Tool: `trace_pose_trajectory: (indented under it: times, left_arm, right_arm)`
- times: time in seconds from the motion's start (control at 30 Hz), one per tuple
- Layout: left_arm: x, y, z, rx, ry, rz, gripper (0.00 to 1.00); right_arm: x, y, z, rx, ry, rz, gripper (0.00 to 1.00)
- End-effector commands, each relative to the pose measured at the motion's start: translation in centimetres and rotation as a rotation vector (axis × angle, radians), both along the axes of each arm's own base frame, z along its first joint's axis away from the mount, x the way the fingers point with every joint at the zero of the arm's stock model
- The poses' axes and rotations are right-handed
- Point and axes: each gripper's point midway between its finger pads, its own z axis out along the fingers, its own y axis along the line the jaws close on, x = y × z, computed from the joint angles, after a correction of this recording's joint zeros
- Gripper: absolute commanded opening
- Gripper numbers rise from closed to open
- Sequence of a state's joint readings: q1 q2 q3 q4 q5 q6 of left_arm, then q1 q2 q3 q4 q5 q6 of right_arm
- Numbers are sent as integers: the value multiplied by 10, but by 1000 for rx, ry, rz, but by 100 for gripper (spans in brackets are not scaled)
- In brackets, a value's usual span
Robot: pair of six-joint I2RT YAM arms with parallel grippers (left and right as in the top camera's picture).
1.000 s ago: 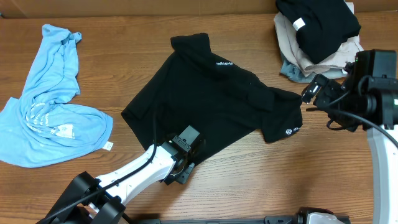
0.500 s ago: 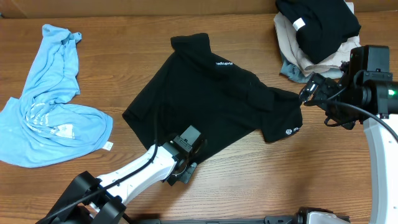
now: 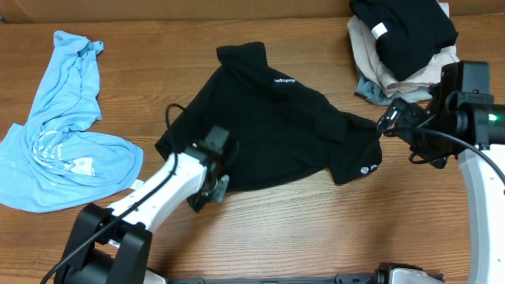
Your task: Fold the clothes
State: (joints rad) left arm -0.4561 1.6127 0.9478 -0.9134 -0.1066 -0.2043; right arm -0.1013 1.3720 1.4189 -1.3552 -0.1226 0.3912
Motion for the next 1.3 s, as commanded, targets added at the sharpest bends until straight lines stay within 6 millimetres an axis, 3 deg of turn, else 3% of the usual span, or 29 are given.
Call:
trace_pose_trajectory:
  times: [0.0,0.3,0.67,1.07,1.13,1.27]
  left_arm:
    - [29,1,26,-9,-65,14,4]
    - [63,-1,74,-10,-164,31,4]
    - [68,-3,77,-16,-187,32,4]
    - [68,-3,77,-17,-186,32,4]
    - [68,-3,77,-17,-186,32,4]
    - [68,-3,77,-17,-186,33,4]
  right_arm:
    - [-8,5,-21,27,51,14,100]
    - [-20,16,-88,92,122,22,96]
    - [-23,17,-168,118,76,-84,78]
    - [-16,17,-215,149,63,-175,65]
    - [-14,20,-221,171,75,-169,59]
    - [-18,27,-229,206,111,-163,18]
